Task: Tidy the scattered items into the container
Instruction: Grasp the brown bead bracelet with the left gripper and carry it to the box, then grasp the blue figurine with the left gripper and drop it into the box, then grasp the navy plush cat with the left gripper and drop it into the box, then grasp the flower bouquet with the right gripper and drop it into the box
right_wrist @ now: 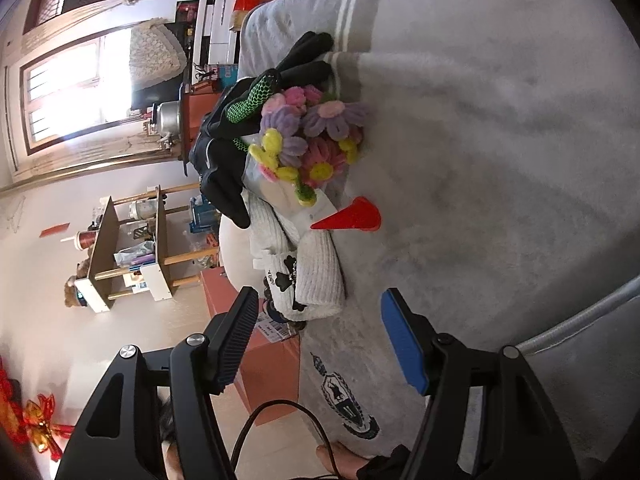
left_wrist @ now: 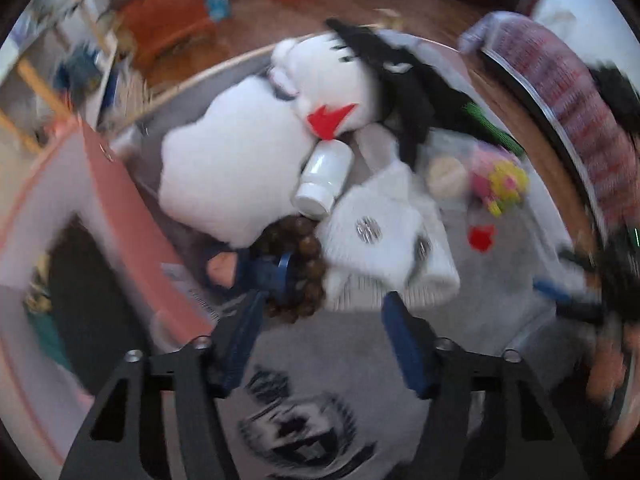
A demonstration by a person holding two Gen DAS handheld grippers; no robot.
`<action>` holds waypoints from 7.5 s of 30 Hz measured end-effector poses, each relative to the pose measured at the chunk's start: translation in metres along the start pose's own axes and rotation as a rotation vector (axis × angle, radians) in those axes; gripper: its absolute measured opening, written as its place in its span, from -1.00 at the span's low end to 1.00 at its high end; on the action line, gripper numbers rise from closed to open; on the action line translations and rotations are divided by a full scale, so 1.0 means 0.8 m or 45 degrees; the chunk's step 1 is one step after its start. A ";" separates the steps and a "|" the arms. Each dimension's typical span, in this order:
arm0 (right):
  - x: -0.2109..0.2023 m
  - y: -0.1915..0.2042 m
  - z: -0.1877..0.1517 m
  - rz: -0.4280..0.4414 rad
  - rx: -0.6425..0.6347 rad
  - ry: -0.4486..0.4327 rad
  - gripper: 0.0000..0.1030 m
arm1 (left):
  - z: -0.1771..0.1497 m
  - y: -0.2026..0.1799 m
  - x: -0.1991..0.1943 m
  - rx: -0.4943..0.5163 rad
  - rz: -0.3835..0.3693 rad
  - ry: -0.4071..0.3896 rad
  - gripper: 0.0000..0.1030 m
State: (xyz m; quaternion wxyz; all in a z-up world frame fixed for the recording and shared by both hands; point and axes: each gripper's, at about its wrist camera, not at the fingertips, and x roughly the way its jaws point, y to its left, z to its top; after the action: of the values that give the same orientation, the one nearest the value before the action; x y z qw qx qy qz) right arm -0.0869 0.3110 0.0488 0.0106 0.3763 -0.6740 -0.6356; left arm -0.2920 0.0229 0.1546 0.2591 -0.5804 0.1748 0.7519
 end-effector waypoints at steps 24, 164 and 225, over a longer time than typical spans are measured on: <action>0.022 -0.016 0.004 0.124 0.132 0.119 0.23 | -0.050 0.050 0.043 -0.718 -0.673 -0.055 -0.70; 0.029 -0.033 0.003 0.089 0.231 0.150 0.62 | -0.153 0.163 -0.290 -1.031 0.172 -0.756 0.81; 0.143 0.464 -0.319 0.079 -1.427 0.065 0.88 | -0.355 0.073 -0.006 -1.298 -0.324 -0.133 0.98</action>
State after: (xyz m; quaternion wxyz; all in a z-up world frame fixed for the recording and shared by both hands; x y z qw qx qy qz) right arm -0.2269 0.0008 0.3658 0.2441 0.3084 -0.2437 -0.8866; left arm -0.1032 -0.1851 0.0813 0.0415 -0.6112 -0.2980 0.7320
